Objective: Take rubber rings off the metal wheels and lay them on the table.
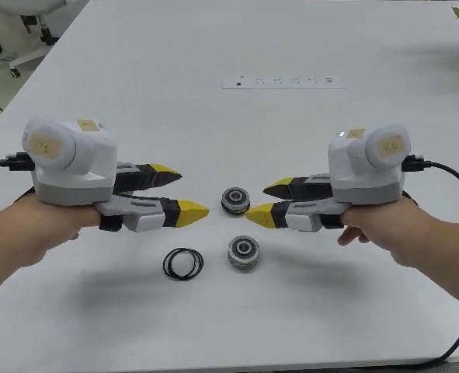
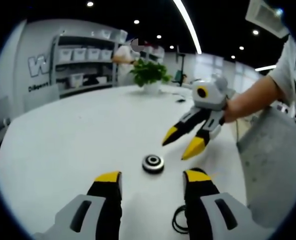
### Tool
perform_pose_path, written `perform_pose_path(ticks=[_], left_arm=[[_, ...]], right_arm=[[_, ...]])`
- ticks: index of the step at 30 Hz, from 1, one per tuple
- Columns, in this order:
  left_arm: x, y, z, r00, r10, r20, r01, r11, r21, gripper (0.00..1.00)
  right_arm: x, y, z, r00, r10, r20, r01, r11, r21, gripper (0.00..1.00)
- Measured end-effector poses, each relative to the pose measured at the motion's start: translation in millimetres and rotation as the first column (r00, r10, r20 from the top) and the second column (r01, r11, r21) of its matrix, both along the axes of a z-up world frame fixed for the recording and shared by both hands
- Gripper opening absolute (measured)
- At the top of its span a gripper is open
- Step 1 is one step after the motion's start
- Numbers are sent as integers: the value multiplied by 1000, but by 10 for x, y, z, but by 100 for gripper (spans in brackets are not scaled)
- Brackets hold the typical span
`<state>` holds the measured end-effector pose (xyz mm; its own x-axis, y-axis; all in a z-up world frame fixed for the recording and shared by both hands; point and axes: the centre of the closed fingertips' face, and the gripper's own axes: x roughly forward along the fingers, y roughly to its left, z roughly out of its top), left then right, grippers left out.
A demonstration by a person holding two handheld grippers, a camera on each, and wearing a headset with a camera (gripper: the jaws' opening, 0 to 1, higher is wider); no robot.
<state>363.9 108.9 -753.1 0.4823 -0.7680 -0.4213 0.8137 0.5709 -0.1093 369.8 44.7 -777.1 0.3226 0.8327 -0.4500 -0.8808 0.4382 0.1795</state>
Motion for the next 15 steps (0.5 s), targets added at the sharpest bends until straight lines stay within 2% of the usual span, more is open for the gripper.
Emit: perform_pose_path(ticks=[10, 15], left_arm=[[46, -131, -85, 1000, -5, -18, 5, 1000, -11, 46], [66, -176, -126, 1000, -15, -20, 15, 1000, 0, 44]], right_arm=[[68, 4, -115, 1000, -13, -13, 13, 1000, -12, 32], [121, 16, -169, 1000, -16, -20, 16, 1000, -11, 29]])
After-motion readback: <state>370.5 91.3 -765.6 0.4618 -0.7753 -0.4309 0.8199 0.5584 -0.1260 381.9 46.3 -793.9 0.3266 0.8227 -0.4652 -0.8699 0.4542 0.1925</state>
